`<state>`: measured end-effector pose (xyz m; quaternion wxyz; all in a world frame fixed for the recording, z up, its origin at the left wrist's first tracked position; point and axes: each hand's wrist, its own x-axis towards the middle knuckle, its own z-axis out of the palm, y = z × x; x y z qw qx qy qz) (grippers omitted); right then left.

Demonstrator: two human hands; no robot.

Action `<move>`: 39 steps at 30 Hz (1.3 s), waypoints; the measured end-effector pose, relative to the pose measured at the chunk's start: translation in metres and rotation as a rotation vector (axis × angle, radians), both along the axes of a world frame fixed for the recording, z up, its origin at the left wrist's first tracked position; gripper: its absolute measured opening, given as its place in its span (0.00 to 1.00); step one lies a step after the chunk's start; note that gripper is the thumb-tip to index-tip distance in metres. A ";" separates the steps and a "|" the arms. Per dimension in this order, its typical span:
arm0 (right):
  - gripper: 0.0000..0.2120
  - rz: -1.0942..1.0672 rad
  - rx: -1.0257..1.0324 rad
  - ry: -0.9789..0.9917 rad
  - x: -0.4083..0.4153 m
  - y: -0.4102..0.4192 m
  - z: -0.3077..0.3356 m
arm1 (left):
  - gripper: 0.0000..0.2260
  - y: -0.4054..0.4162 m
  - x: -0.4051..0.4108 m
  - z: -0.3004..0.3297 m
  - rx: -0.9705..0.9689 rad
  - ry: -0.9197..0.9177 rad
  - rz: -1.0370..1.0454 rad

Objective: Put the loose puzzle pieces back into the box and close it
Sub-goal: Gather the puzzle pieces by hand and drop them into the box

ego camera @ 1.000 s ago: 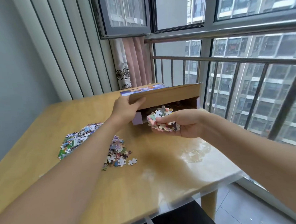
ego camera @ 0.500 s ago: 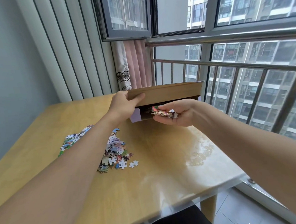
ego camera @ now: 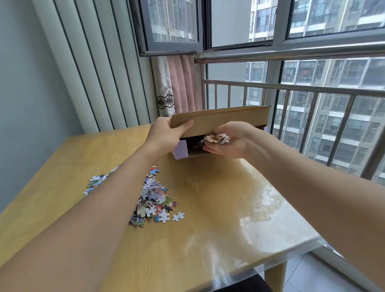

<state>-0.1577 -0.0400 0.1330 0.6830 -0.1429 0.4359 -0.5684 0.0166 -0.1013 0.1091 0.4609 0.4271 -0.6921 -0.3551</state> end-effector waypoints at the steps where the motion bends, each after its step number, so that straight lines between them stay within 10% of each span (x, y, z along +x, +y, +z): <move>1: 0.04 -0.041 -0.028 -0.024 0.003 -0.001 0.001 | 0.10 -0.001 0.000 0.001 0.003 -0.001 0.001; 10: 0.14 -0.256 -0.209 -0.214 0.028 -0.016 -0.002 | 0.10 0.001 -0.009 0.011 -0.014 0.015 0.010; 24: 0.13 0.181 -0.384 1.849 -0.013 -0.023 0.001 | 0.01 0.003 0.003 0.035 -0.024 0.174 0.053; 30: 0.21 0.215 -0.801 2.068 -0.033 -0.016 0.010 | 0.05 0.002 0.006 0.054 -0.001 0.299 0.107; 39: 0.05 -0.447 -1.179 2.070 -0.044 -0.017 0.049 | 0.13 -0.001 0.016 0.085 -0.091 0.290 0.101</move>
